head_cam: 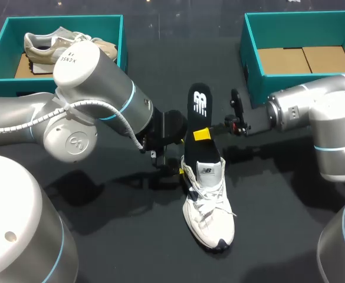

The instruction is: Take the shoe out of the shoebox, open the shoe tongue, remove and reinsert the insole, then place the shoe into the shoebox

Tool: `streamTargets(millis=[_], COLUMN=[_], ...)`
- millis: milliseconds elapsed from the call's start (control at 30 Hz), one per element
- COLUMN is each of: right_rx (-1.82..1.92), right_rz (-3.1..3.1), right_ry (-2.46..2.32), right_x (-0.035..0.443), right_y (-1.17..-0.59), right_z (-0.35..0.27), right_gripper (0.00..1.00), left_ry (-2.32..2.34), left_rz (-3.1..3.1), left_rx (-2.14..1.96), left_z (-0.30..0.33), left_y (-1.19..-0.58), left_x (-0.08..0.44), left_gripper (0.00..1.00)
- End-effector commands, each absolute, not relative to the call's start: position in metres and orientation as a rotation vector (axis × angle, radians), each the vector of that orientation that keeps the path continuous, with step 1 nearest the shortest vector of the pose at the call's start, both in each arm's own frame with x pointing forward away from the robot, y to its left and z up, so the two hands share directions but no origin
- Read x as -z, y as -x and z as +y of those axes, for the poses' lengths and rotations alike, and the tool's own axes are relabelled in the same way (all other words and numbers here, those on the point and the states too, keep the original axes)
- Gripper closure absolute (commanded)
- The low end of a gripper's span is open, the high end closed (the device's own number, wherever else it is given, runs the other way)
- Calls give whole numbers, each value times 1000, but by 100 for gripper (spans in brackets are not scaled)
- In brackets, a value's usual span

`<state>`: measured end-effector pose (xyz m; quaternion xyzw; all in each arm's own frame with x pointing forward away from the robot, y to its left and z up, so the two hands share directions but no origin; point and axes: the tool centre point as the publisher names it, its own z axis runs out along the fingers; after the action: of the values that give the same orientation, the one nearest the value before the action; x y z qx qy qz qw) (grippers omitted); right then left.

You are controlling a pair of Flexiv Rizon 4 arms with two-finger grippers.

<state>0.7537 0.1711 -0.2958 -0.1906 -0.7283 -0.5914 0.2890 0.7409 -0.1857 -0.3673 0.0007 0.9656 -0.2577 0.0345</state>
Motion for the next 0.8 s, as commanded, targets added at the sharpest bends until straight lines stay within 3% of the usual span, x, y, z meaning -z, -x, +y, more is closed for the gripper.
streamTargets(millis=[33, 800], right_rx=[1557, 1548], right_rz=[-1946, -1894], right_ry=[513, 649], right_x=[297, 325], right_y=[-755, -716], right_z=[172, 165], right_gripper=[100, 100], left_ry=[-4, -4], left_rz=[2969, 2969], left_rx=[795, 795], left_z=[-185, -185], left_y=[-741, -741], left_x=[368, 368], left_gripper=[0, 0])
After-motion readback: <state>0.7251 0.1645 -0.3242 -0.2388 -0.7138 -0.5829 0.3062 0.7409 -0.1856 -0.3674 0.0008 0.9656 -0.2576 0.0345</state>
